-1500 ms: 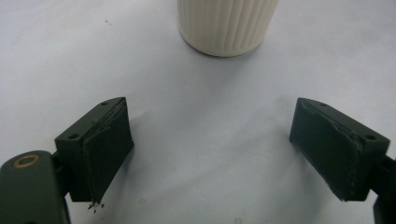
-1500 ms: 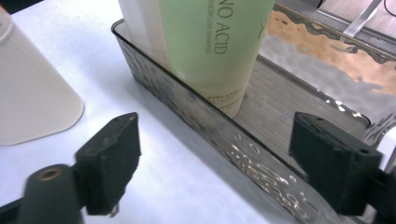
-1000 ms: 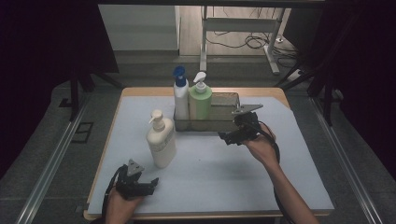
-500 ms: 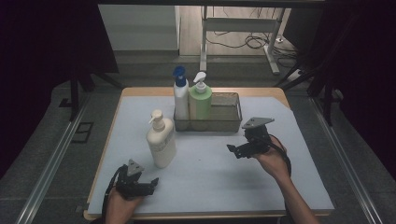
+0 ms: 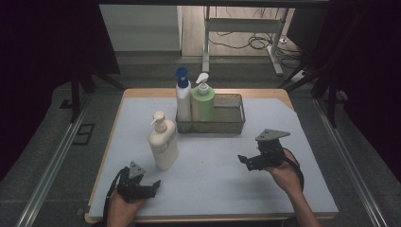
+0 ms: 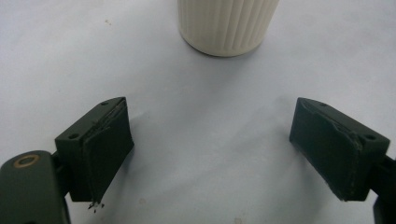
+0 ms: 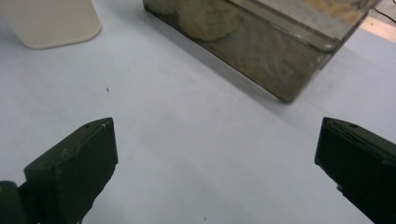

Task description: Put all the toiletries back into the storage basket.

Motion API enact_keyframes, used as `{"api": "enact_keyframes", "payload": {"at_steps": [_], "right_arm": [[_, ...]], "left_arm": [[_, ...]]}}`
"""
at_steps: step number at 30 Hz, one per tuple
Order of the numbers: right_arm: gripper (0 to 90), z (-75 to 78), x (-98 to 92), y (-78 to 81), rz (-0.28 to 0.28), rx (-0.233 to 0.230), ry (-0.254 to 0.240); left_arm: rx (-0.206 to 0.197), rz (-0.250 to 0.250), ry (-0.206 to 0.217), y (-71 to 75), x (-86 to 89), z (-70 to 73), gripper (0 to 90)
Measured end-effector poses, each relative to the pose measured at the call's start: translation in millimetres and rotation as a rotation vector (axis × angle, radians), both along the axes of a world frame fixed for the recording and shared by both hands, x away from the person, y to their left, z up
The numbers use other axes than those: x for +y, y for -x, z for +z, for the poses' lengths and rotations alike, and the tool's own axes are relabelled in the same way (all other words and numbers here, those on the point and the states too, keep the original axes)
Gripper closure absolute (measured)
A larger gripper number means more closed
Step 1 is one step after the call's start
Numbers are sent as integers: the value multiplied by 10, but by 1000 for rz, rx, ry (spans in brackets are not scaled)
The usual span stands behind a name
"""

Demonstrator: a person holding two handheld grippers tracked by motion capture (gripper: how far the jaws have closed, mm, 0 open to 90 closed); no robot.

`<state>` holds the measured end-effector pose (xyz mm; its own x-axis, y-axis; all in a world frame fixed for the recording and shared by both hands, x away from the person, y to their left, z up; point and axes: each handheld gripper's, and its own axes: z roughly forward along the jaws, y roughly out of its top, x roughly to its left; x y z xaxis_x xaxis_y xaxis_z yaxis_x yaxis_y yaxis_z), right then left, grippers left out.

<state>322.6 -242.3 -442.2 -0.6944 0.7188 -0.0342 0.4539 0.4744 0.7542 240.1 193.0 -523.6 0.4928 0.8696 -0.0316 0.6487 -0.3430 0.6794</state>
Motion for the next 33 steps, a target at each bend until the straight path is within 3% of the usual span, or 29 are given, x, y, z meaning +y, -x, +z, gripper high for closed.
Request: {"api": "enact_keyframes", "payload": {"at_steps": [19, 26, 29, 33], "right_arm": [[3, -447, -302, 235, -64, 54, -15], [5, -681, -316, 253, -69, 88, 23], [0, -777, -335, 258, -81, 108, 17], [14, -790, -323, 271, -89, 95, 33]], "left_arm": [[1, 0, 0, -2, 0, 2, 123], [1, 0, 0, -2, 0, 4, 125], [3, -2, 2, -6, 5, 8, 128], [5, -3, 2, -10, 9, 15, 133]]}}
